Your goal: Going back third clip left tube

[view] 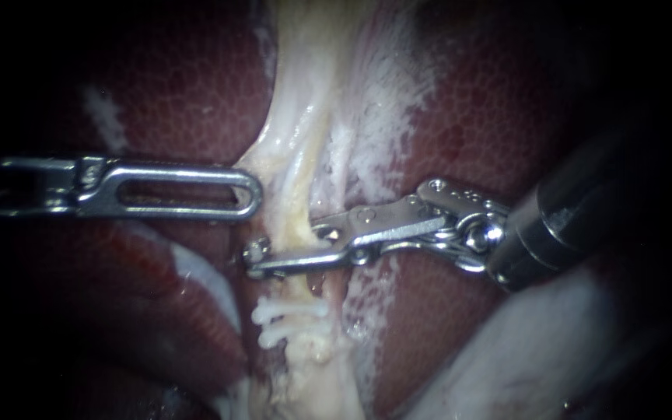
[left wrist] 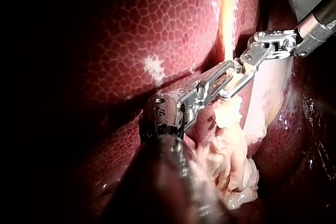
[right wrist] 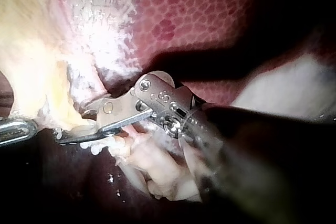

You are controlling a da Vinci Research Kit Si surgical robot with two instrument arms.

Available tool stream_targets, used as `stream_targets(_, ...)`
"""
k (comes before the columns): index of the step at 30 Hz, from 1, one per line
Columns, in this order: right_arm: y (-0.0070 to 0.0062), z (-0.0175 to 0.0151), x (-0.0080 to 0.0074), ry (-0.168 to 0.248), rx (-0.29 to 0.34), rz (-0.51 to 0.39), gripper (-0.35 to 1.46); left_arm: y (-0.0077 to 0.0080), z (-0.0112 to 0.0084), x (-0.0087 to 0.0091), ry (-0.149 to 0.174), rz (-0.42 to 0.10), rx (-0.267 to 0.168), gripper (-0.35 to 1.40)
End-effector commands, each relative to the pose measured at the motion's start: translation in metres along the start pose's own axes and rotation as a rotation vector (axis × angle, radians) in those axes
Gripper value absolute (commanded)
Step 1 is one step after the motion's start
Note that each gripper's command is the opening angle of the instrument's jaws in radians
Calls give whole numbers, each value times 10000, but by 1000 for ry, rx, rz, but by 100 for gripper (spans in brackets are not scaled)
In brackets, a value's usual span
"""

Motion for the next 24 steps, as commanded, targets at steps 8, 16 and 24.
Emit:
stream_targets(8, 0, 0, 0, -1, 0, 0, -35, 0, 0, 0, 0, 0, 0, -35)
stream_targets(16, 0, 7, 6, -1, 0, -98, 32, 0, 0, 0, 0, 0, 0, -35)
stream_targets(24, -1, 15, 9, -4, -35, -263, 57, -2, -1, 0, 0, 0, 0, -35)
